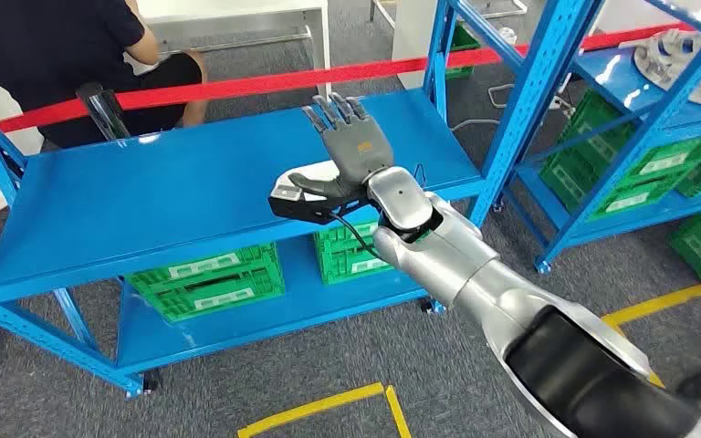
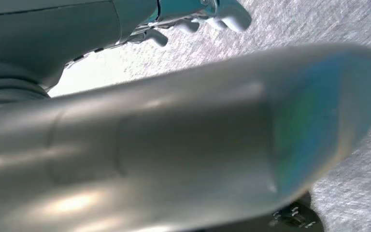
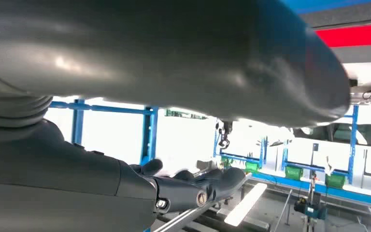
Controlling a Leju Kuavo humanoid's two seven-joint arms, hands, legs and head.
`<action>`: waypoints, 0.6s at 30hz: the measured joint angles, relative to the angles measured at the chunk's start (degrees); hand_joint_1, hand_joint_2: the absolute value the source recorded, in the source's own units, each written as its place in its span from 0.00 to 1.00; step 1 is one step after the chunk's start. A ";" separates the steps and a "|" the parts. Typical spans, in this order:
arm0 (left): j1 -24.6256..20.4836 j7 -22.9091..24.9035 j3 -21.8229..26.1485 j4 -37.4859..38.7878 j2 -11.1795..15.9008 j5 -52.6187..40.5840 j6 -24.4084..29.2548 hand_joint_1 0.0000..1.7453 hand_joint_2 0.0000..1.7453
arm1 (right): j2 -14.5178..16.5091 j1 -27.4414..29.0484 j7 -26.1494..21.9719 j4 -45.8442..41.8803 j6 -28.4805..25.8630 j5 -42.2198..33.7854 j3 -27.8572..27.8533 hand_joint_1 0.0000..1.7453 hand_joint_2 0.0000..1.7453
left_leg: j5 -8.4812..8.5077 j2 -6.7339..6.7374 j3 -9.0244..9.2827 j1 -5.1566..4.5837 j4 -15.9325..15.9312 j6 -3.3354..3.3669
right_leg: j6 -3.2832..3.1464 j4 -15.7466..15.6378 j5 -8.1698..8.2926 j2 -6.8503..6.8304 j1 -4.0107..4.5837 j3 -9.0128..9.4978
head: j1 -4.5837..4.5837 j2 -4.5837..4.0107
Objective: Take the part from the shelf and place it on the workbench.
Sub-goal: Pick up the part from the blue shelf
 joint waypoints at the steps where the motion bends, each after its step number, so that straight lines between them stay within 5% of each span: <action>1: -0.03 0.00 0.00 -0.01 0.01 0.00 0.00 0.00 0.00 | 0.00 0.09 -0.11 0.04 0.12 -0.34 0.01 0.00 0.00 | -0.28 -0.01 0.27 0.01 0.00 0.03 | 0.12 1.19 -1.20 -0.03 -0.09 -1.17 | 0.01 0.00; 4: -0.01 -0.07 0.00 -0.02 -0.04 -0.09 0.00 0.00 0.00 | -0.01 0.77 -0.98 0.55 1.01 -2.94 0.02 0.00 0.00 | -1.78 -0.15 1.78 0.11 0.01 -0.01 | 0.57 3.44 -6.19 -0.18 -0.52 -5.40 | 0.02 0.00; 5: 0.03 -0.10 0.01 -0.02 -0.09 -0.17 0.00 0.00 0.00 | -0.01 1.11 -1.45 0.87 1.63 -4.28 0.02 0.00 0.00 | -2.38 -0.22 2.46 0.17 0.02 -0.12 | 0.68 2.07 -6.21 -0.26 -0.67 -5.94 | 0.02 0.00; 6: 0.06 -0.13 0.01 -0.02 -0.14 -0.26 0.00 0.00 0.00 | 0.00 1.45 -1.90 1.22 2.32 -5.57 0.02 0.00 0.00 | -2.98 -0.26 3.19 0.25 0.02 -0.31 | 0.77 -0.79 -4.33 -0.35 -0.82 -5.70 | 0.03 0.00; 8: 0.01 -0.21 0.01 -0.03 -0.17 -0.40 0.00 0.00 0.00 | 0.00 1.95 -2.45 1.98 3.30 -7.29 0.01 0.00 0.00 | -4.19 -0.34 4.45 0.30 0.10 -0.90 | 0.76 -8.02 2.25 -0.67 -1.00 -4.10 | 0.02 0.00; 10: -0.09 -0.25 0.01 -0.07 -0.12 -0.45 0.00 0.00 0.00 | 0.12 2.18 -2.59 2.58 3.62 -7.83 0.00 0.00 0.00 | -5.15 -0.31 5.20 0.18 0.20 -1.69 | 0.19 -11.67 5.89 -0.88 -0.94 -2.96 | 0.07 0.00; 12: -0.13 -0.25 0.01 -0.11 -0.02 -0.47 0.00 0.00 0.00 | 0.31 2.23 -2.59 2.90 3.71 -7.92 0.00 0.00 0.00 | -5.88 -0.09 5.40 0.02 0.22 -1.36 | -0.39 -11.77 6.26 -0.76 -0.89 -2.49 | 0.11 0.00; 15: -0.16 -0.25 0.01 -0.13 0.08 -0.50 -0.01 0.00 0.00 | 0.53 2.23 -2.65 3.12 3.73 -7.94 0.00 0.00 0.00 | -6.28 0.20 5.72 -0.13 -0.02 0.99 | -0.86 -11.82 6.28 -0.40 -0.77 -2.03 | 0.10 0.00; 18: -0.23 -0.25 0.01 -0.13 0.08 -0.50 -0.01 0.00 0.00 | 0.62 2.24 -2.69 3.36 3.73 -7.93 0.00 0.00 0.00 | -6.24 0.33 6.16 -0.17 -0.54 1.14 | -1.35 -11.83 5.94 -0.25 -0.63 -1.92 | 0.10 0.00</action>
